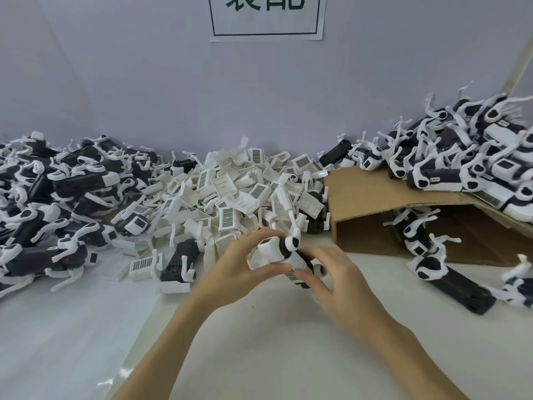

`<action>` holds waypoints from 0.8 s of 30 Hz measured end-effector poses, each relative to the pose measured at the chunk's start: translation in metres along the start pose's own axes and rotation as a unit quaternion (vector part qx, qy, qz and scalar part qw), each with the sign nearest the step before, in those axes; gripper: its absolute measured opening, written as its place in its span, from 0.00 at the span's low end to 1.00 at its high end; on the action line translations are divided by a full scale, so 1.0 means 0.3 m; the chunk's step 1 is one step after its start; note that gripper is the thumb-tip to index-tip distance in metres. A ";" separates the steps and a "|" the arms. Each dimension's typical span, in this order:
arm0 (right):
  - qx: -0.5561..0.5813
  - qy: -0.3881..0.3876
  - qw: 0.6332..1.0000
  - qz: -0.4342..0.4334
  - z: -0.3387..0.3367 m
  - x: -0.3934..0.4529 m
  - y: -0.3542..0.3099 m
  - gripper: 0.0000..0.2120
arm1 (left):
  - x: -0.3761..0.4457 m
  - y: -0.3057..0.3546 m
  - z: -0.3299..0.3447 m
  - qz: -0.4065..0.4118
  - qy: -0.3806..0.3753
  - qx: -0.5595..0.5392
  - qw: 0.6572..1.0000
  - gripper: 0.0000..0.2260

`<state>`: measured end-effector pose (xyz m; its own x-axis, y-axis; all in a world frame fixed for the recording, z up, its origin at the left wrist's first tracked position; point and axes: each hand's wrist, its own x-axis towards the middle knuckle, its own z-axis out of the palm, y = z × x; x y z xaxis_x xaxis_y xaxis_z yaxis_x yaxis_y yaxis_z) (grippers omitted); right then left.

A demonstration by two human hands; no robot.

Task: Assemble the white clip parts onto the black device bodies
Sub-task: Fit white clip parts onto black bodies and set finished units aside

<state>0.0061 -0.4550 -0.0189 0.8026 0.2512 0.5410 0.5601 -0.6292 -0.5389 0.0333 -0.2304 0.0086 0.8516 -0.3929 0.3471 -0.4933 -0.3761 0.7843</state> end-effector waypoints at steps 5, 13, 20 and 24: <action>-0.035 0.033 0.999 -0.016 0.022 0.006 -0.005 0.15 | -0.001 0.001 0.011 0.010 0.015 -0.065 0.998 0.15; 0.030 0.009 0.999 0.025 -0.027 0.013 -0.017 0.19 | 0.004 -0.007 0.039 -0.037 0.067 -0.155 0.985 0.05; 0.214 -0.058 0.967 0.129 -0.031 0.010 -0.018 0.06 | 0.012 0.009 0.051 -0.078 0.094 -0.156 0.980 0.03; 0.168 -0.044 0.975 0.136 -0.027 0.005 -0.021 0.17 | 0.011 0.048 0.086 -0.100 0.168 -0.185 0.963 0.07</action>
<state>0.0022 -0.4568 -0.0095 0.9371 0.1802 0.2988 0.3477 -0.4089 -0.8438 0.0246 -0.2588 0.0077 0.9629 -0.0268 0.2687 -0.2699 -0.0662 0.9606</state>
